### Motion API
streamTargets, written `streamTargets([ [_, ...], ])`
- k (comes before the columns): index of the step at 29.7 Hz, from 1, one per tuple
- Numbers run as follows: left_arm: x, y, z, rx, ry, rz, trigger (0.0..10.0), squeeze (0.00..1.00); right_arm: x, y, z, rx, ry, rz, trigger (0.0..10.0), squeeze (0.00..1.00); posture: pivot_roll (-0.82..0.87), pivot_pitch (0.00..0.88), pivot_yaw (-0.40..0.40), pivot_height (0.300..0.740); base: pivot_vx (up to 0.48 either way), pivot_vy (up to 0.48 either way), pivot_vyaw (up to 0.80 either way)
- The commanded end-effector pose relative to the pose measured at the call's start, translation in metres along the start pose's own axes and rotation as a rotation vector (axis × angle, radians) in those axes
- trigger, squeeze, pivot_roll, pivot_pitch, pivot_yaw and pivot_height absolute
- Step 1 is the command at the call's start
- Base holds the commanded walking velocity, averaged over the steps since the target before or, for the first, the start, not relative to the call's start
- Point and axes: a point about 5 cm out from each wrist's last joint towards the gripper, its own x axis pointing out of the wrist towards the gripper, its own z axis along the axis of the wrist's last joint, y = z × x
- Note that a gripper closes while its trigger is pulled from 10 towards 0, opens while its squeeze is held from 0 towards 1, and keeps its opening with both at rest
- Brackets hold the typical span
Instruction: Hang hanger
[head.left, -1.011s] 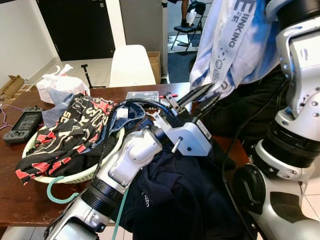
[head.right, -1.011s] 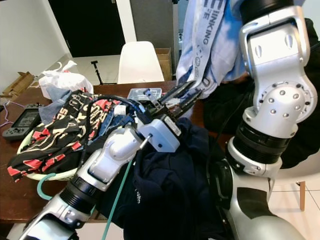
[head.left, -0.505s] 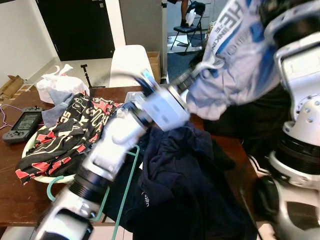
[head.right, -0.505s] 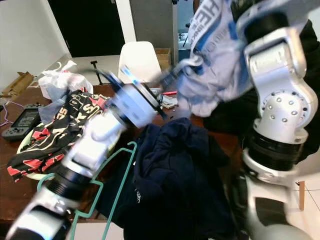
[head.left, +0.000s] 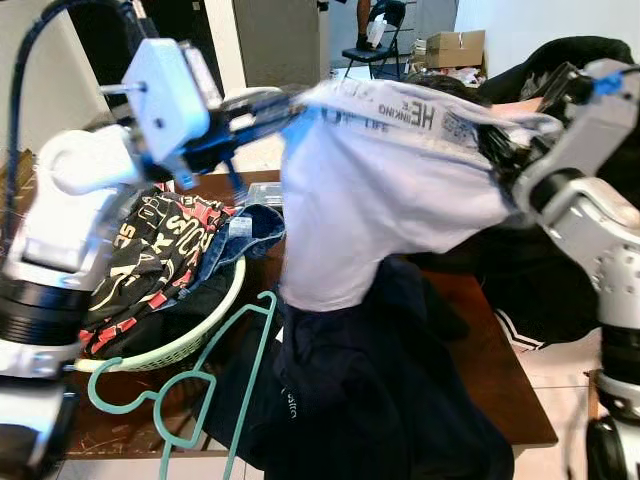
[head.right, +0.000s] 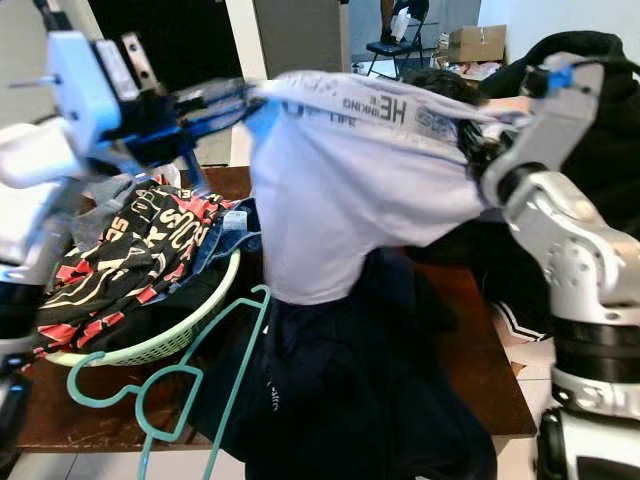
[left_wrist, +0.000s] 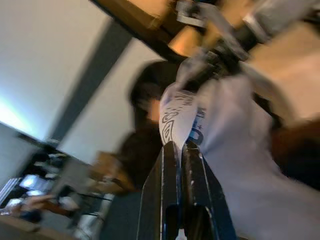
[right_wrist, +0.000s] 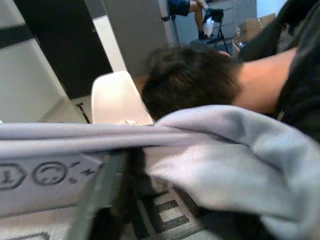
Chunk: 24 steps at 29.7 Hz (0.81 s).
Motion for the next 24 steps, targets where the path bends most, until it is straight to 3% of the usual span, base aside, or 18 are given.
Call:
streamTargets([
  [1,-0.007,-0.005,0.004,-0.043,0.016,-0.122,0.0,0.0,-0.004,-0.011,-0.003,-0.038,0.032,-0.027,10.0,1.0,-0.02,0.0,0.079,0.74,0.0,0.0,0.0],
  [6,-0.01,-0.005,0.007,-0.075,0.025,-0.216,0.0,0.0,-0.013,-0.027,-0.019,-0.131,0.144,-0.006,10.0,1.0,-0.01,0.0,0.09,0.74,0.0,0.0,0.0],
  [10,-0.007,0.002,0.009,-0.039,0.024,-0.205,0.0,0.0,-0.026,-0.027,-0.033,-0.159,0.205,0.156,10.0,1.0,-0.01,0.0,0.094,0.74,0.0,0.0,0.0],
  [13,-0.005,0.005,0.01,-0.016,0.03,-0.195,0.0,0.0,-0.036,-0.029,-0.035,-0.157,0.176,0.266,10.0,1.0,-0.01,0.0,0.093,0.74,0.0,0.0,0.0],
  [16,-0.005,0.005,0.01,-0.011,0.033,-0.196,0.0,0.0,-0.038,-0.029,-0.034,-0.151,0.16,0.292,10.0,1.0,-0.01,0.0,0.093,0.74,0.0,0.0,0.0],
  [18,-0.004,0.01,0.009,0.039,0.053,-0.155,0.0,0.0,-0.049,-0.034,-0.043,-0.243,0.174,0.343,10.0,1.0,-0.01,0.0,0.095,0.74,0.0,0.0,0.0],
  [21,-0.004,0.015,0.007,0.092,0.076,-0.095,0.0,0.0,-0.054,-0.032,-0.049,-0.242,0.162,0.395,10.0,1.0,-0.01,0.0,0.098,0.74,0.0,0.0,0.0],
  [22,-0.003,0.017,0.004,0.114,0.092,-0.052,0.0,0.0,-0.058,-0.022,-0.053,-0.228,0.159,0.462,10.0,0.87,-0.01,0.0,0.1,0.74,0.0,0.0,0.0],
  [23,-0.003,0.019,0.001,0.126,0.102,-0.025,0.0,0.0,-0.061,-0.016,-0.056,-0.22,0.158,0.515,10.0,0.87,-0.01,0.0,0.1,0.74,0.0,0.0,0.0],
  [24,-0.001,0.024,-0.001,0.157,0.115,0.052,0.0,0.0,-0.066,-0.003,-0.063,-0.229,0.179,0.602,10.0,0.75,-0.02,0.0,0.1,0.74,0.0,0.0,0.0],
])
